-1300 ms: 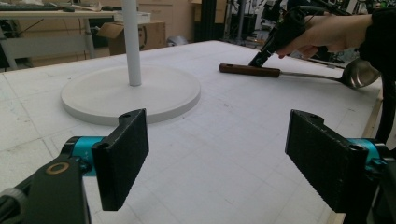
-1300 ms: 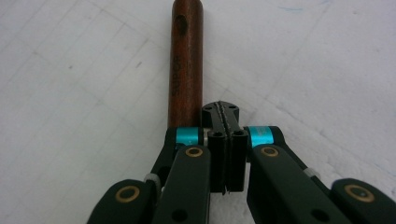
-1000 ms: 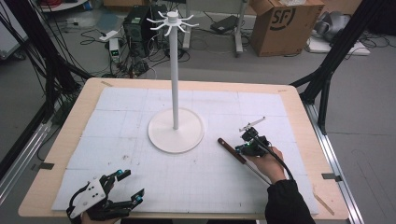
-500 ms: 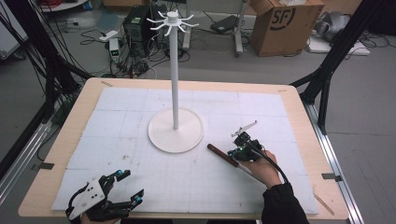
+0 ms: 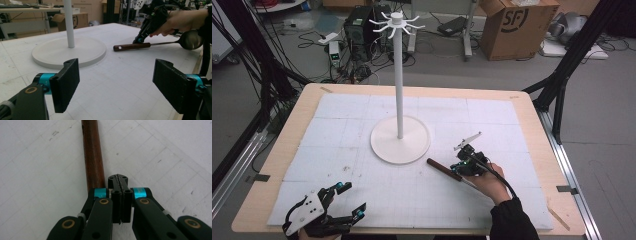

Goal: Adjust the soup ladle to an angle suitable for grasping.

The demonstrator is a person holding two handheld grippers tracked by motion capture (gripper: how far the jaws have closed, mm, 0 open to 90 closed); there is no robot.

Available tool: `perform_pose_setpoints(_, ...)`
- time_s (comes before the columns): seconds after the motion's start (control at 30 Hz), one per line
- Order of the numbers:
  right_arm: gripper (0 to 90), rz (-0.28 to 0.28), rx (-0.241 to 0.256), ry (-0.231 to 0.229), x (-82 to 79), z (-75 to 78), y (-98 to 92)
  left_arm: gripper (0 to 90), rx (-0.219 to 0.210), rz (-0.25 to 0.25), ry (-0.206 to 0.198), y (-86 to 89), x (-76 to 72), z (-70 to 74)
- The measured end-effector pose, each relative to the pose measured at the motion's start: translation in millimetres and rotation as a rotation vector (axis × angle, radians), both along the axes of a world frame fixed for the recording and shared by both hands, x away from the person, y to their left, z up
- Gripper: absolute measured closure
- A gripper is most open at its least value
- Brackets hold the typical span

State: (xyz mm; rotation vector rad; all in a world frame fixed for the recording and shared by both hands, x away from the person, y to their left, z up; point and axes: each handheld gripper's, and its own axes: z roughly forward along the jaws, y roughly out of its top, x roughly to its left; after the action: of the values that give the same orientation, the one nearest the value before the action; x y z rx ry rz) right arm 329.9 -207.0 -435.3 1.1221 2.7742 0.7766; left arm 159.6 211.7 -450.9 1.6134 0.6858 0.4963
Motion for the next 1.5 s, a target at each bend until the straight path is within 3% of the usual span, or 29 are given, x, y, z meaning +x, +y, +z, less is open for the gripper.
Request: perform_pose_setpoints(1.5,90.0,0.041,0.002,-0.004,-9.7,1.5,11.6,22.2,0.0,0.001,-0.001,-0.2,0.2,-0.1)
